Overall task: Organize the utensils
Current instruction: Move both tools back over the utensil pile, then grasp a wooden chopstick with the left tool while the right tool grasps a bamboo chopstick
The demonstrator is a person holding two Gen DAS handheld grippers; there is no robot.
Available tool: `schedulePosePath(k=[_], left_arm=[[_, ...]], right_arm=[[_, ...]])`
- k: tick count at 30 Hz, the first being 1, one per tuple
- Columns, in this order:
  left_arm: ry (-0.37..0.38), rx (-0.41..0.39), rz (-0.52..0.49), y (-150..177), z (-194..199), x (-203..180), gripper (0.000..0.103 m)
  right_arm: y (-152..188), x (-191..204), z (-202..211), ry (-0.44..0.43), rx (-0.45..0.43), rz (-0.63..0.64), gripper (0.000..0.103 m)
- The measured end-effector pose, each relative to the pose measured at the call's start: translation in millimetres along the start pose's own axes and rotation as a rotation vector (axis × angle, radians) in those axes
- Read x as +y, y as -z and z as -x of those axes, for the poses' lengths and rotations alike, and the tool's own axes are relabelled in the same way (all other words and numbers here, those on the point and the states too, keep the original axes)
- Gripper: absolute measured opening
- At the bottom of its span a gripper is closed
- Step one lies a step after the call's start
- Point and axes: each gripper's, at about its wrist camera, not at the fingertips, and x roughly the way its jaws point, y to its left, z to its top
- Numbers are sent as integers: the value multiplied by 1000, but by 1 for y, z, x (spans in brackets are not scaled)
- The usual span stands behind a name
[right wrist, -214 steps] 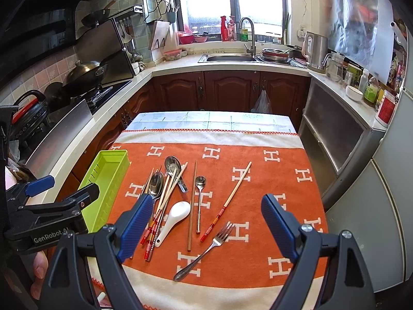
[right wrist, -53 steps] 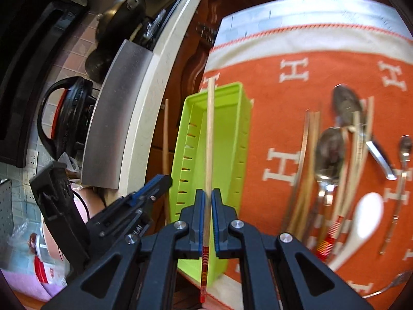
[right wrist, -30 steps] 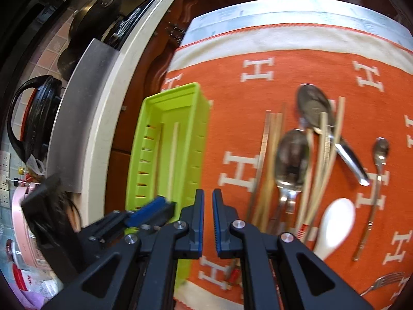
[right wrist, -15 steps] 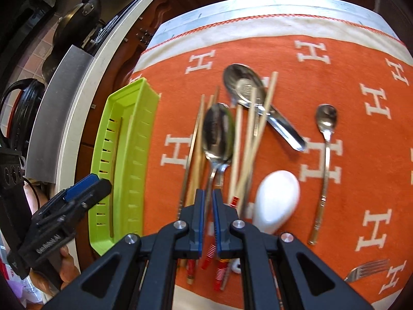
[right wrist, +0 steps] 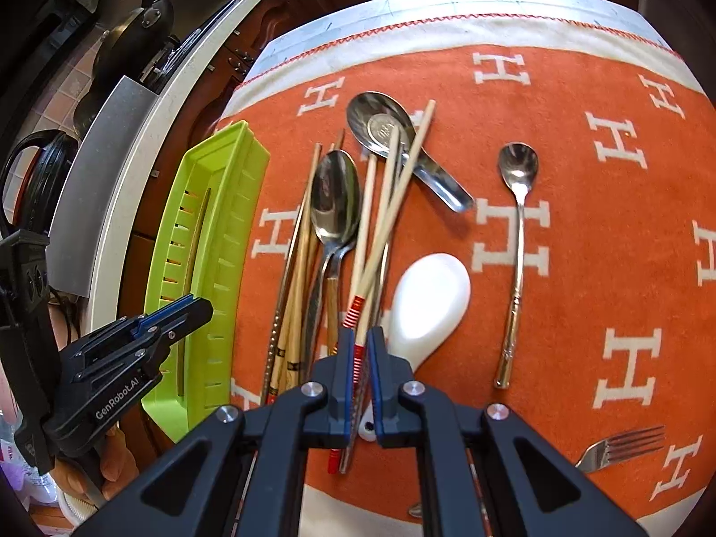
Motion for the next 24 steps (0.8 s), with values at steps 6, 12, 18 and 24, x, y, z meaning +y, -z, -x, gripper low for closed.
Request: schedulePosePath(k=[6,12,18,24], left_arm=[[-32,-2,-1,0,5,-2,25],[-90,-104,-54,-2,36,-19,57],[-13,-134,-48,-9,50,-28,46],[56,-59,-53,-6,23,-44,28]], right_arm=[[2,-2,5,-4,-19,2,7],[5,-7,16,-7,-46,7,7],[5,-10,22,-10,-67,-3,7],[2,-12,24,-14,-80,-6,7]])
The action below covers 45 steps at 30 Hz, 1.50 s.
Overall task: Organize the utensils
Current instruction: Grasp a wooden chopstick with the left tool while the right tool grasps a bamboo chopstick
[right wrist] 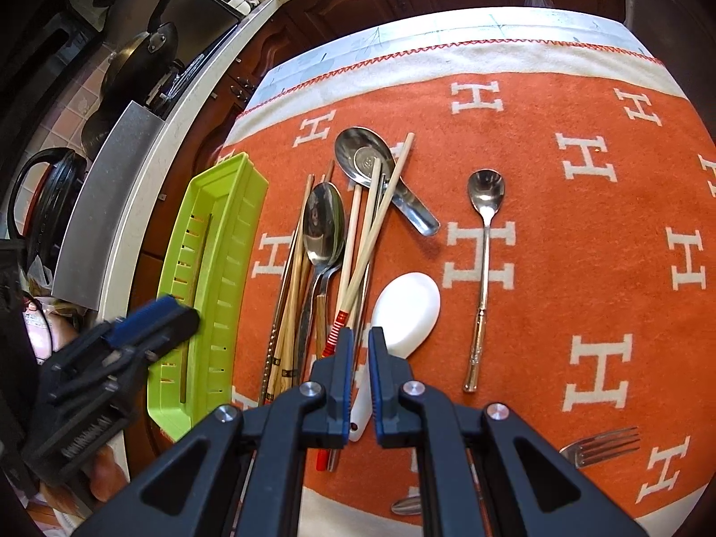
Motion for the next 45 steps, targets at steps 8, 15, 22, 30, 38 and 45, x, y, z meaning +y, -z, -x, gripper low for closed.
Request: schedulePosePath(k=[8,15,22,30,38,45], left_arm=[[23,57,-6,4,-38,-13,21],[26,79,14,1,-56,-8,21],[48,103,39,-2,-68,-2,11],[53,93,33,-3,-71,-4,7],[56,88,61,-4,-72,-1,7],[39,75,64,-5,-71,-3,11]], right_arm=[[-10,-2,-13,-20,10,-10,7],[-24,2,-32,-11,17,-18,9],[-33,13,-49,43,21,18,13],[-32,5,-59,85,31,5,8],[-29,-7,-35,39,-28,-24,6],[-25,-16,-26,-2,-33,-46,6]])
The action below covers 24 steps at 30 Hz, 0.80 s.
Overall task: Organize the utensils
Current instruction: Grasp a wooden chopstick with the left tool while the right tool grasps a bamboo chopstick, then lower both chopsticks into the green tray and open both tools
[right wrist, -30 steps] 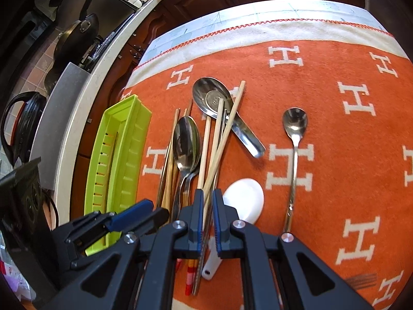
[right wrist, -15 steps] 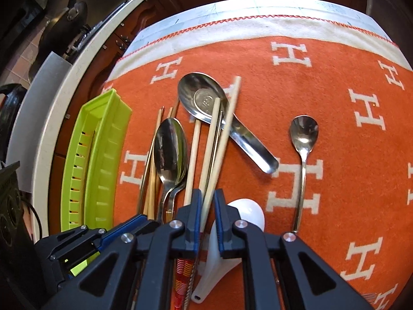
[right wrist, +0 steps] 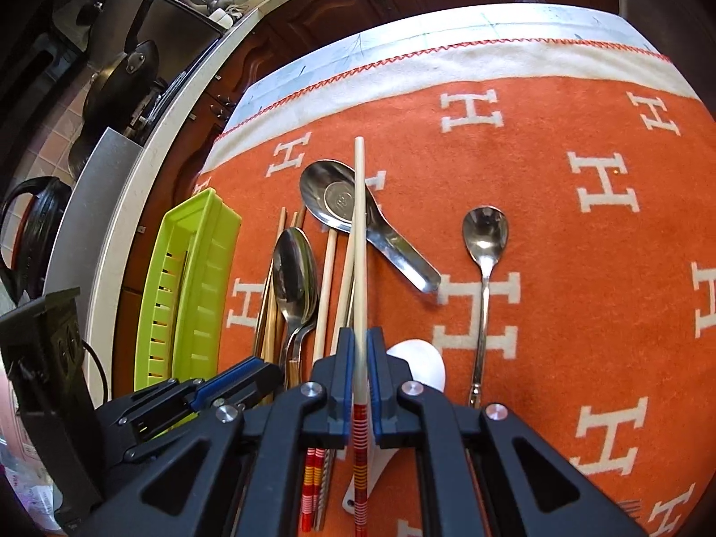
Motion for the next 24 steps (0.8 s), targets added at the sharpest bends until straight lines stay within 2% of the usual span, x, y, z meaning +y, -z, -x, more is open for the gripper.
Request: schedulePosePath(k=[3,11,15,22,24], left_arm=[[0,-11,-6,0,0,-2,6],[31,-27,-1,5,14,4,4],[36,-73,-21,8,39,0,4],[-10,-152,-33,4,91,12,4],[-43,-180,-51,2,106,19,4]], right_arm=[[2,0,1,-6,0,-7,6],[9,2,10,-16,-8,-4,6],[11,8,15,-21,-9,4,6],[13,30,28,-61,8,13,6],[12,41,32,-74,11,23,6]])
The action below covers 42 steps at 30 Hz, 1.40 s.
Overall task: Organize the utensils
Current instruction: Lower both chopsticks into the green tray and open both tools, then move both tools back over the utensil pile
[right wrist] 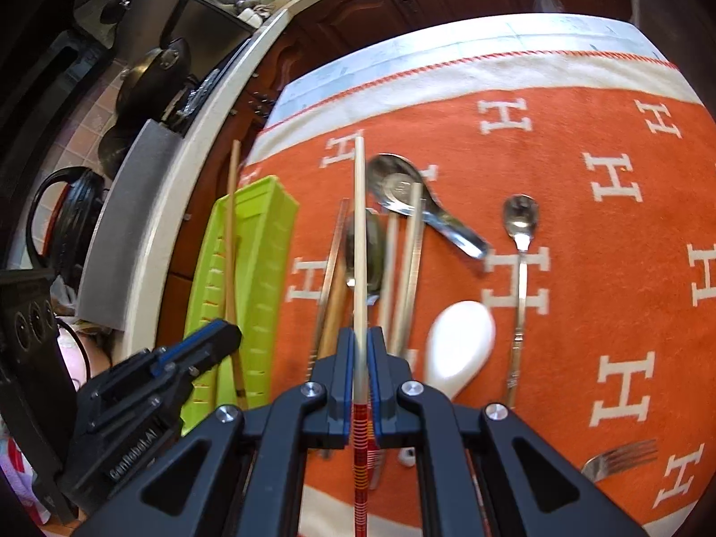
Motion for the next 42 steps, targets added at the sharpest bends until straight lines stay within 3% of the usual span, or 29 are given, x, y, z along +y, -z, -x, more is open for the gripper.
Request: schedulePosePath(k=[12,22,24,26,28,39,42], left_arm=[[-144,-18,91,-2,19,84,4],[-168,53,110,14,-5,117,5],[-172,67,111,16,-9,119,11],[-180,63,116,16,-9,117,34],[-181,49,128,15,-7,118,46],[-145,26,154,5,-7,111,49],[-160,6,138,5,-7,104,57]], right_arm=[[-13,75,-24,-65,71,16,6],[-14,102,-69,-104,136,-5,8],[-15,107,-76,-112,151,4,8],[-15,110,-80,-98,150,16,8],[-15,111,-82,-95,158,21,10],[-18,97,-65,-23,97,85,10],[-17,94,-59,-8,81,99,10]])
